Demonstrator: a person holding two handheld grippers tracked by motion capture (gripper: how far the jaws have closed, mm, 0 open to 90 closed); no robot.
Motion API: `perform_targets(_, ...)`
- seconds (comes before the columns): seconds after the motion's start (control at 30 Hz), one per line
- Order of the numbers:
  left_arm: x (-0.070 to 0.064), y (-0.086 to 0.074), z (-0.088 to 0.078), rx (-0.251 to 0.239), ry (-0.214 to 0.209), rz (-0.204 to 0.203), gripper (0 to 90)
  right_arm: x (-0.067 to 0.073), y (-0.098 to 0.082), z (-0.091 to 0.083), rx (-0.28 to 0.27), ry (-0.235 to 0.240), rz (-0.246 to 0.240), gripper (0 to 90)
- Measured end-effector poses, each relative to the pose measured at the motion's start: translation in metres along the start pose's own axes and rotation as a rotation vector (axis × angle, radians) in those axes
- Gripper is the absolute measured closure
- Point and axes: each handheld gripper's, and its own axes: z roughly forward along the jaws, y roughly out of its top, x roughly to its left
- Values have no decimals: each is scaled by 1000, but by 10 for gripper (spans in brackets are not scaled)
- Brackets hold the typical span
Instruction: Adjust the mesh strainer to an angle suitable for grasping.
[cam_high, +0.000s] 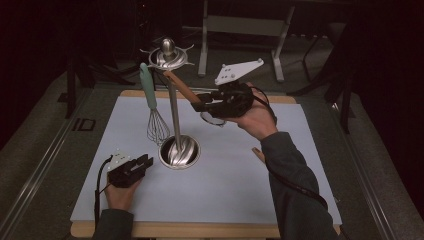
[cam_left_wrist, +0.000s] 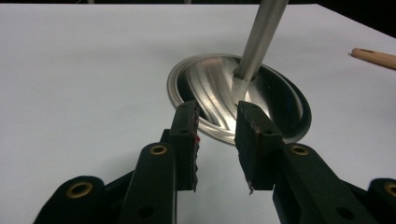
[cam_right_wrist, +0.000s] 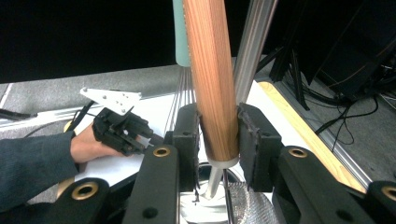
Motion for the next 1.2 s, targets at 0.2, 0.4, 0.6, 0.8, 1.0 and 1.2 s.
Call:
perform_targets(0.2,0,0,0,-1,-1,-1,695,0,-1,7,-6,-24,10,687)
perform_targets(0.4,0,0,0,3,0,3,696,3,1,15,10,-39,19,686)
perform_targets(0.6,0,0,0,0,-1,1,695,7,2,27,12,-36,33,680)
perform_targets(0.8,0,0,0,-1,-1,0,695,8,3,30,20,-28,31,655)
perform_targets(1.0,0,0,0,0,-1,1,695,8,3,27,13,-25,33,656)
perform_targets(1.2,0,0,0,-2,0,0,695,7,2,24,19,-30,31,658)
